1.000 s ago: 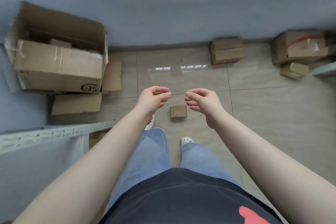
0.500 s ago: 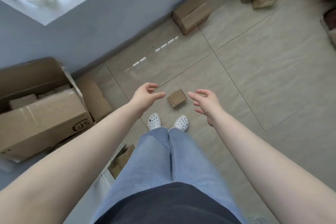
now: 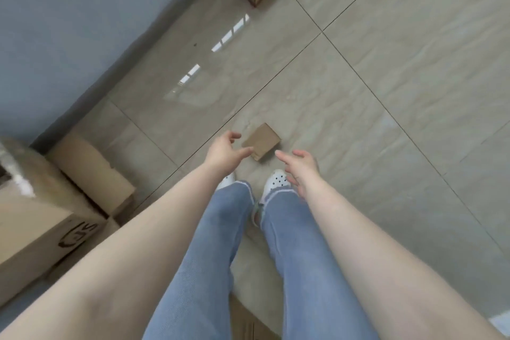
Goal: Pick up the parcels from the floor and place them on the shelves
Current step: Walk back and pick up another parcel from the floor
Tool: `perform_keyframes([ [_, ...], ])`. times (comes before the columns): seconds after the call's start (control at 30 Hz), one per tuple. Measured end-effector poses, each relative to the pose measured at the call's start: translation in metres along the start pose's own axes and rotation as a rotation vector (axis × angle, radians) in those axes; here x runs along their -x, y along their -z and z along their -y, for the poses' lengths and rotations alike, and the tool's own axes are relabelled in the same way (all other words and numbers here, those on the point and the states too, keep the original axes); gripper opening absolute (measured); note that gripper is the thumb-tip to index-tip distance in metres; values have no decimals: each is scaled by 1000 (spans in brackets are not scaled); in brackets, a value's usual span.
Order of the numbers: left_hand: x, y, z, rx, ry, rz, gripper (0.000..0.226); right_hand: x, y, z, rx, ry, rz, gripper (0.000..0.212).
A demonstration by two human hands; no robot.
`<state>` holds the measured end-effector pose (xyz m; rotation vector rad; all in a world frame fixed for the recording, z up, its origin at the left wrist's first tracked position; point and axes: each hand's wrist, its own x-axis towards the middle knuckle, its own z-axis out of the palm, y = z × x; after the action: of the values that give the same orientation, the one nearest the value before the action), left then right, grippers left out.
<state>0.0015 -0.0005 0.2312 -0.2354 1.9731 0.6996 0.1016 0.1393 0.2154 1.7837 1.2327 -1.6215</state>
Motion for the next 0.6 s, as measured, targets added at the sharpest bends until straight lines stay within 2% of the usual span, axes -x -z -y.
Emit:
perform_keyframes([
  [0.13,-94,-39,33,-81,20,32,70,-94,-30,-26,-89,-71,-29,82],
  [0.27,-176,-77,68,-163,44,60,72,-178,-53,-49,-115,-120,-50,87],
  [0.47,-249,-125,99,-212,55,126,76,-258,-75,-82,-61,-274,-37,75],
  [0.6,-251,-134,101,-190,85,128,64,-260,-80,-77,-111,-242,35,48],
])
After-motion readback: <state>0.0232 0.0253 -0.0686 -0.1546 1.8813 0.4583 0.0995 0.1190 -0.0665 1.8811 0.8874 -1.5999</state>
